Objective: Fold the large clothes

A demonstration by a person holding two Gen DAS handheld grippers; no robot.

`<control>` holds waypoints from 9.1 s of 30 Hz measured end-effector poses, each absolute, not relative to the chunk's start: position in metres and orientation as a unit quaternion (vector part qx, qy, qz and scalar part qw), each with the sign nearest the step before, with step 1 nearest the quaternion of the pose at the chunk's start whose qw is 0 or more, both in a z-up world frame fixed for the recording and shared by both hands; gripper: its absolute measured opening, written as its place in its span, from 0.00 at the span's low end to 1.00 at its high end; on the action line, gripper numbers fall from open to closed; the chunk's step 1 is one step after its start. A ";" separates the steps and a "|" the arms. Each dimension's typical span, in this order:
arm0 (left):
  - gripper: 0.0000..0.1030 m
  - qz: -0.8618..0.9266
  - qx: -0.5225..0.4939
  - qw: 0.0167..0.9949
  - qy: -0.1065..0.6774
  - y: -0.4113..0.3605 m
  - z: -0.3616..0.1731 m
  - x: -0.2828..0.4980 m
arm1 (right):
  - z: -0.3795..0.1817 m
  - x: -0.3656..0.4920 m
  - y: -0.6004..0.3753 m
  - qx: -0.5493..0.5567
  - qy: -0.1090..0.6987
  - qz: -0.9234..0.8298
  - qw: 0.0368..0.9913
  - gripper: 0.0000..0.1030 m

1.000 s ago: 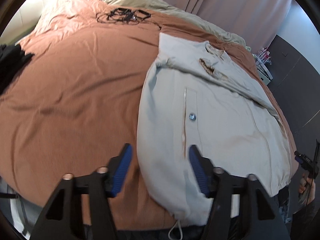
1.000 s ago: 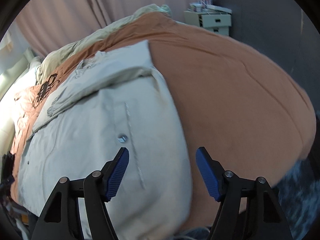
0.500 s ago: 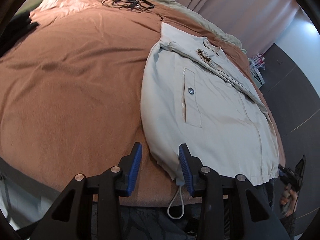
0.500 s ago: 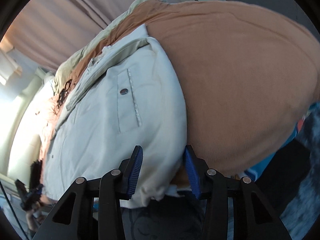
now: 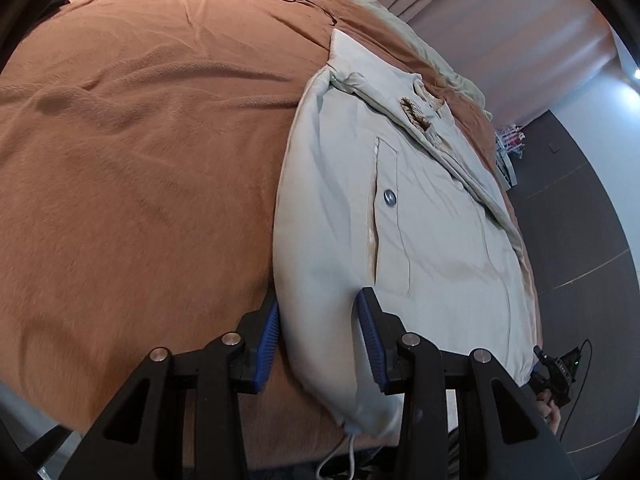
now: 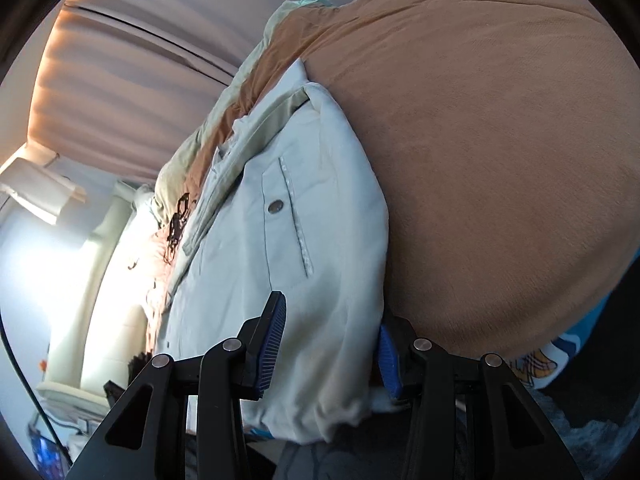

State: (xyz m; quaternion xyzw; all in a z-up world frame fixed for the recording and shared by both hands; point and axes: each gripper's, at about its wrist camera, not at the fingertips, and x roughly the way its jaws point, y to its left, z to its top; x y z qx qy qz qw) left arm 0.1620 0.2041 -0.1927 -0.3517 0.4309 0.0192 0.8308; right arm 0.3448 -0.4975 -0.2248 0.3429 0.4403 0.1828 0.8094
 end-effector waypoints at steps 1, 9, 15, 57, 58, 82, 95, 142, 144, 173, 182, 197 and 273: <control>0.38 0.018 -0.353 0.830 0.431 0.204 -0.193 0.165 | -0.225 0.347 -0.497 0.344 0.440 0.184 0.809 0.43; 0.38 -0.046 -0.378 0.820 0.427 0.191 -0.193 0.166 | -0.231 0.345 -0.489 0.378 0.431 0.220 0.789 0.43; 0.37 -0.056 -0.364 0.818 0.441 0.180 -0.194 0.165 | -0.239 0.332 -0.482 0.381 0.443 0.243 0.775 0.29; 0.06 -0.084 -0.339 0.922 0.164 0.202 0.044 -0.033 | 0.010 0.189 -0.477 0.316 0.222 0.341 0.857 0.07; 0.06 -0.081 -0.339 0.922 0.167 0.202 0.043 -0.029 | 0.008 0.192 -0.476 0.315 0.225 0.341 0.857 0.07; 0.06 -0.023 -0.313 0.934 0.173 0.238 0.100 0.185 | 0.062 0.381 -0.428 0.258 0.224 0.247 0.907 0.07; 0.06 0.010 -0.324 0.911 0.254 0.262 0.025 0.274 | 0.000 0.467 -0.403 0.247 0.297 0.204 0.900 0.07; 0.78 0.006 -0.162 0.893 0.419 0.169 -0.071 0.388 | -0.090 0.521 -0.235 0.013 0.459 0.188 0.868 0.67; 0.78 -0.001 -0.147 0.891 0.430 0.159 -0.077 0.402 | -0.100 0.531 -0.222 0.004 0.473 0.193 0.860 0.67; 0.03 -0.022 -0.038 0.898 0.438 0.111 -0.101 0.468 | -0.113 0.565 -0.166 -0.043 0.457 0.184 0.869 0.04; 0.03 -0.016 -0.053 0.885 0.461 0.117 -0.134 0.502 | -0.140 0.590 -0.154 -0.047 0.473 0.163 0.865 0.04; 0.03 -0.008 -0.089 0.851 0.518 0.125 -0.167 0.521 | -0.193 0.606 -0.147 -0.057 0.527 0.129 0.838 0.18; 0.77 0.104 -0.324 0.858 0.385 0.239 -0.155 0.152 | -0.159 0.308 -0.140 -0.015 0.463 0.225 0.857 0.32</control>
